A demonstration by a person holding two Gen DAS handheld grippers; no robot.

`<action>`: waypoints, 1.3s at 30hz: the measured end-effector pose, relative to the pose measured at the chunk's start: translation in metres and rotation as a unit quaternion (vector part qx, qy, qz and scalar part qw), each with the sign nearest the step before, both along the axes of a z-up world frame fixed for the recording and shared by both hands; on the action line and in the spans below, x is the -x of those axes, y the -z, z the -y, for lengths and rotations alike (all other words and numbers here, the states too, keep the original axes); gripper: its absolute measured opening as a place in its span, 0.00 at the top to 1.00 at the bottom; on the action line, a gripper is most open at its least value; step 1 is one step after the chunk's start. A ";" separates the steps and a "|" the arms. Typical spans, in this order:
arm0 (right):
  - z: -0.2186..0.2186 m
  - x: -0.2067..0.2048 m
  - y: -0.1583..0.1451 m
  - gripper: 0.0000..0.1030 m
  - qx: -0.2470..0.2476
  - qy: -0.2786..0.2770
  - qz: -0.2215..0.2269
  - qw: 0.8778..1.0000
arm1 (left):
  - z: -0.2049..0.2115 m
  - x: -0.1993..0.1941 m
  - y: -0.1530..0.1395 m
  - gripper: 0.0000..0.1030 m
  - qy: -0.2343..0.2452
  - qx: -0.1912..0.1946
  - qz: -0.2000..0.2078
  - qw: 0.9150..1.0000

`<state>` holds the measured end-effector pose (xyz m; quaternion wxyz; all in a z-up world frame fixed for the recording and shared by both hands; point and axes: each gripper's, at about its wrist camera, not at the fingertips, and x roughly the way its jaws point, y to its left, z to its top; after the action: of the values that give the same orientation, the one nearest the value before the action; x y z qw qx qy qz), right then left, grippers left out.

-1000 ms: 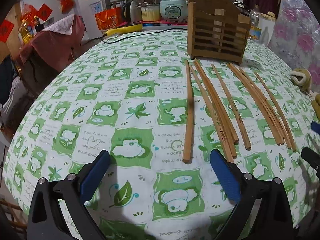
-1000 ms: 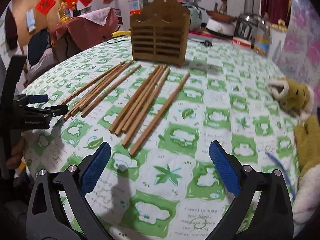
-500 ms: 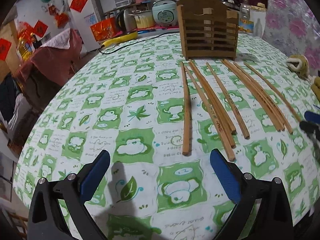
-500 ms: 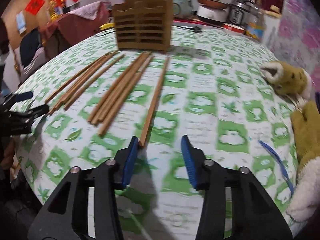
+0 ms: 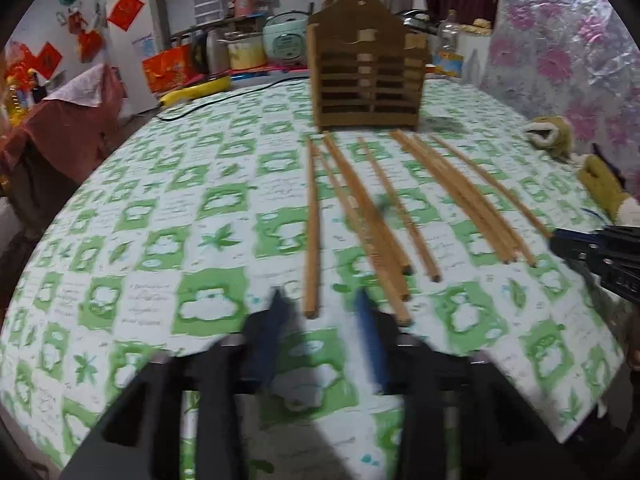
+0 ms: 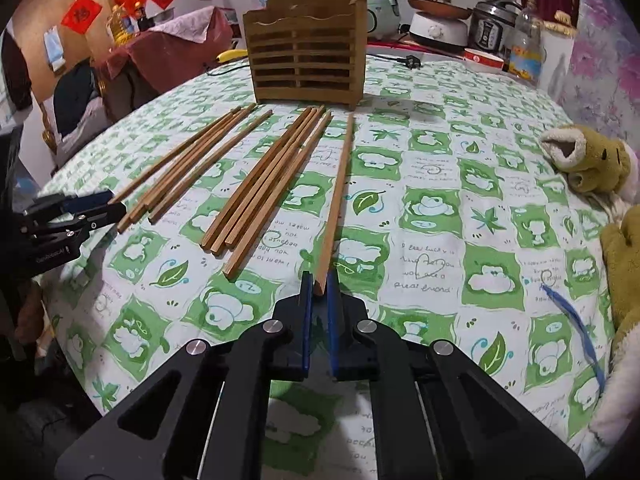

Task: Organize utensils
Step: 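Close the left gripper on one chopstick while the right gripper grasps another chopstick, then lift both chopsticks into the wooden holder and open both grippers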

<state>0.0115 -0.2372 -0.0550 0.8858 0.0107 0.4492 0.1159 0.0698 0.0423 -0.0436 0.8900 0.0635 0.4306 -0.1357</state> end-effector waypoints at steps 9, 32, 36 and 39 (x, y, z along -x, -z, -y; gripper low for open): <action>0.005 0.013 -0.045 0.93 -0.013 0.011 0.076 0.997 | -0.009 0.005 -0.031 0.94 -0.012 0.024 0.016 0.999; 0.008 -0.057 -0.191 0.94 -0.049 0.032 0.239 0.969 | 0.043 -0.073 -0.214 0.94 0.014 0.050 0.167 0.985; 0.004 -0.072 -0.214 0.94 -0.061 0.031 0.270 0.961 | 0.050 -0.088 -0.239 0.94 0.013 0.068 0.191 0.979; 0.001 -0.084 -0.228 0.94 -0.067 0.041 0.305 0.949 | 0.053 -0.101 -0.258 0.94 0.003 0.089 0.216 0.972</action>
<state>0.0954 -0.2378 0.1734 0.9817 0.0528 0.1483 0.1069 0.1710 -0.0107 0.2145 0.9636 0.0127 0.2141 -0.1594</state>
